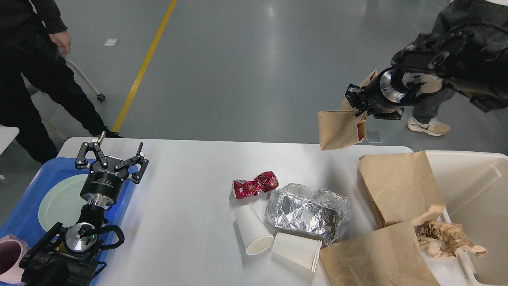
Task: Tidy desktop
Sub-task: 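Carry the bag over the white bin and release it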
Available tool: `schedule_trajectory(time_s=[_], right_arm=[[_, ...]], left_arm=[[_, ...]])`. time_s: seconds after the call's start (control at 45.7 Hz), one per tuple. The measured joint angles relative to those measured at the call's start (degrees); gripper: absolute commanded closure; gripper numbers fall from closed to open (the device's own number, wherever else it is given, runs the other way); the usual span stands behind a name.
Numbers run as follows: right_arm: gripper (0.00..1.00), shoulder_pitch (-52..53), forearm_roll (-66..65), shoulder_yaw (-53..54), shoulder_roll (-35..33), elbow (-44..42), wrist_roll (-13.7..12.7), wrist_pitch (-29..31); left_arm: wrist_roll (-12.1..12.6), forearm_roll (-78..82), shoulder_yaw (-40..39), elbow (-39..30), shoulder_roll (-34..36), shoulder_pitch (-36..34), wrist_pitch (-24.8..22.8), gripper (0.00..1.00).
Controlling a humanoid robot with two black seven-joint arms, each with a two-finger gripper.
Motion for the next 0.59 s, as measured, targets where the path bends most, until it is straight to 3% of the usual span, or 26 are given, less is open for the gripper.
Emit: schedule_trajectory(time_s=[0.197, 0.416, 0.591], right_arm=[[1.00, 16.05, -5.74, -8.79, -1.81, 12.59, 0.43, 12.13], [1.00, 32.43, -8.97, -15.17, -7.79, 29.83, 0.56, 13.86], [1.00, 35.52, -9.24, -18.42, -9.65, 33.62, 0.62, 12.55]], left_arm=[[-0.08, -0.01, 0.01, 0.04, 0.00, 0.00, 0.03, 0.04], [-0.08, -0.03, 0.01, 0.05, 0.00, 0.00, 0.08, 0.04], [-0.16, -0.03, 0.01, 0.05, 0.00, 0.00, 0.09, 0.04]])
